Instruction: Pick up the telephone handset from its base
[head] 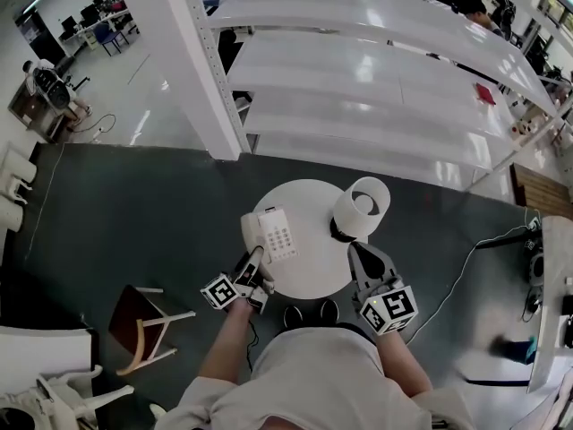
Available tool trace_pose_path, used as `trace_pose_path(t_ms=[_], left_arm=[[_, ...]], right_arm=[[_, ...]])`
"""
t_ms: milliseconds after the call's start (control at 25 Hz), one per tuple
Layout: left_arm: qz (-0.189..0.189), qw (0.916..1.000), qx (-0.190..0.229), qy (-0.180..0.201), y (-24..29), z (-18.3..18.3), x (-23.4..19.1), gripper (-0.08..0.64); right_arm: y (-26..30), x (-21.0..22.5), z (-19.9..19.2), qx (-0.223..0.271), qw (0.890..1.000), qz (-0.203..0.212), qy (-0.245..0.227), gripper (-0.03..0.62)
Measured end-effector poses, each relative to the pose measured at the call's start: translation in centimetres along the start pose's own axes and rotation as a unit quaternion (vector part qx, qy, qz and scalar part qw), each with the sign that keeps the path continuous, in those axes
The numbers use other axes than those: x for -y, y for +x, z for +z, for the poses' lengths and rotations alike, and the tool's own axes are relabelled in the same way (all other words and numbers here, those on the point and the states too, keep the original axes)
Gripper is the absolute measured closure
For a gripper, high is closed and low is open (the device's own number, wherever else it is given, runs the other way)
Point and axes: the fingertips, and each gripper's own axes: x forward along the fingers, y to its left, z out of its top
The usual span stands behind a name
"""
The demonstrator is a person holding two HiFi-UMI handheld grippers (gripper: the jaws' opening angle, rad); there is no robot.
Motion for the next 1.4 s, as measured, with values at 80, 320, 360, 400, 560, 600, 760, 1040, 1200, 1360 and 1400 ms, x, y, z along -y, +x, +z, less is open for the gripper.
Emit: trace_pose_path(t_ms=[80, 320, 360, 400, 560, 600, 760, 1040, 1200, 1360, 1400], left_arm=[[-0.03, 0.9994, 0.014, -0.012, -0.3, 0.8, 1.6, 0.341], [-0.121, 0.9913, 0.045, -0.024, -0.9, 3.1, 6.6, 0.341], [-0.131, 0.9898, 0.049, -0.026, -0.9, 3.3, 7.2, 0.341], [-0.14, 0.9885, 0.05, -0.026, -1.0, 3.4, 7.9, 0.341], [-0.177, 0.9826, 0.052, -0.022, -1.1, 4.0, 10.8, 0.341], [-0.186, 0.981, 0.052, -0.021, -1.1, 4.1, 11.4, 0.341], [-0.209, 0.9763, 0.054, -0.013, -1.1, 4.6, 13.5, 0.341], [-0.223, 0.9732, 0.054, 0.007, -1.2, 5.2, 15.8, 0.341], [-0.23, 0.9717, 0.051, 0.01, -1.0, 5.3, 16.9, 0.341], [-0.228, 0.9724, 0.052, 0.004, -1.1, 5.4, 16.8, 0.341], [-0.227, 0.9726, 0.051, 0.003, -1.2, 5.3, 16.8, 0.341]], right_arm=[[0.0, 0.0, 0.2, 0.002, 1.0, 0.0, 0.002, 0.583], [0.0, 0.5, 0.7, 0.008, 1.0, -0.002, 0.004, 0.583], [0.0, 0.6, 0.6, 0.009, 1.0, -0.003, 0.005, 0.583], [0.0, 0.7, 0.7, 0.009, 1.0, -0.004, 0.007, 0.583], [-0.1, 1.0, 1.1, 0.013, 1.0, -0.003, 0.01, 0.583], [-0.1, 1.1, 1.1, 0.014, 1.0, -0.003, 0.01, 0.583], [-0.1, 1.3, 1.4, 0.018, 1.0, -0.001, 0.009, 0.583], [-0.1, 1.6, 2.1, 0.033, 0.999, 0.002, 0.021, 0.583], [-0.1, 1.7, 2.3, 0.038, 0.999, 0.005, 0.028, 0.584], [0.2, 1.5, 2.2, 0.039, 0.999, 0.01, 0.029, 0.584], [0.2, 1.3, 2.2, 0.039, 0.999, 0.012, 0.031, 0.584]])
